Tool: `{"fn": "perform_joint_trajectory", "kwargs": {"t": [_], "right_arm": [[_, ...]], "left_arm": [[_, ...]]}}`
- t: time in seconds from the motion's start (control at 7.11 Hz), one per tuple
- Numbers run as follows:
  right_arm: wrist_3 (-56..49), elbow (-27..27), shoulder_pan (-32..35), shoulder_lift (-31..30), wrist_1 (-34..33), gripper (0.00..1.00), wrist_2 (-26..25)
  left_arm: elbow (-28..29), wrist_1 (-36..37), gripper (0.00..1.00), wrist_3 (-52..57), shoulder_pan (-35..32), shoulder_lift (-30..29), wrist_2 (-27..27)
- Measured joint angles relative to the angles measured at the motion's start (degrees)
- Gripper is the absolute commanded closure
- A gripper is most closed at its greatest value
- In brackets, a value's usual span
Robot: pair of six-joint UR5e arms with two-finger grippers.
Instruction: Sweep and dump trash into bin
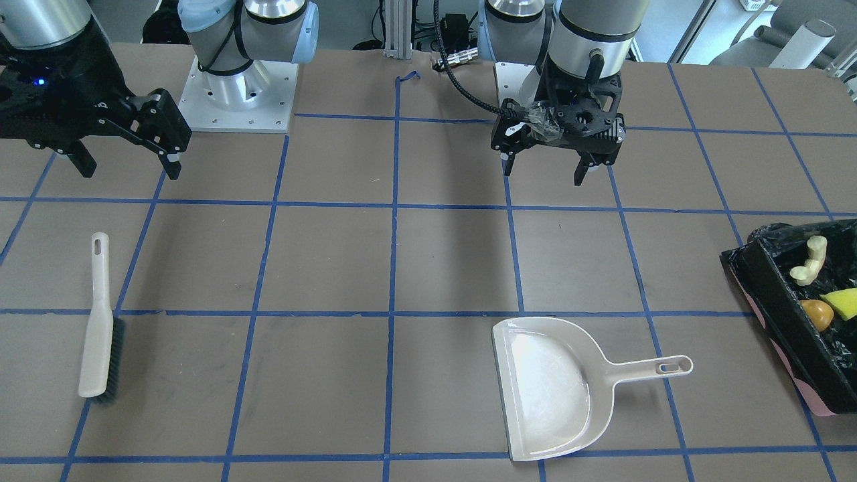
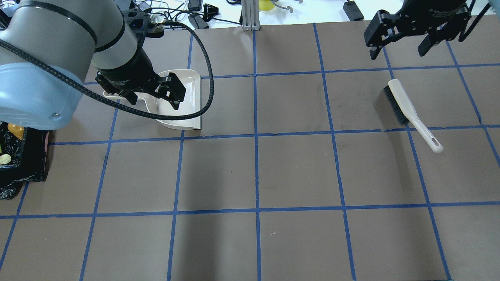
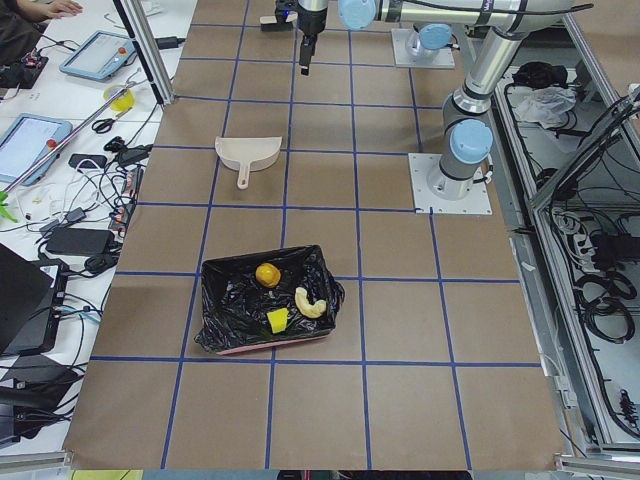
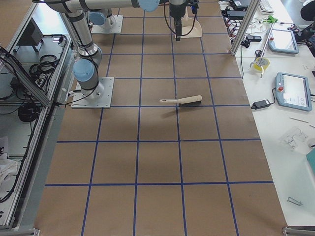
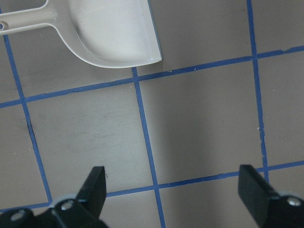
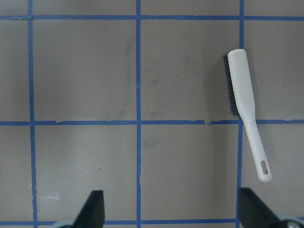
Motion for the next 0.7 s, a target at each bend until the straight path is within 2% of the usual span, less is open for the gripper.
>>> {"fn": "perform_joint_trajectory", "kwargs": {"t": [0.7], "right_arm": [[-0.34,0.00,-0.01,-0.08,-0.09,0.00,0.04]], "left_arm": [[-0.18,-0.08,0.00,-0.09,-0.05,0.44,-0.05]]}}
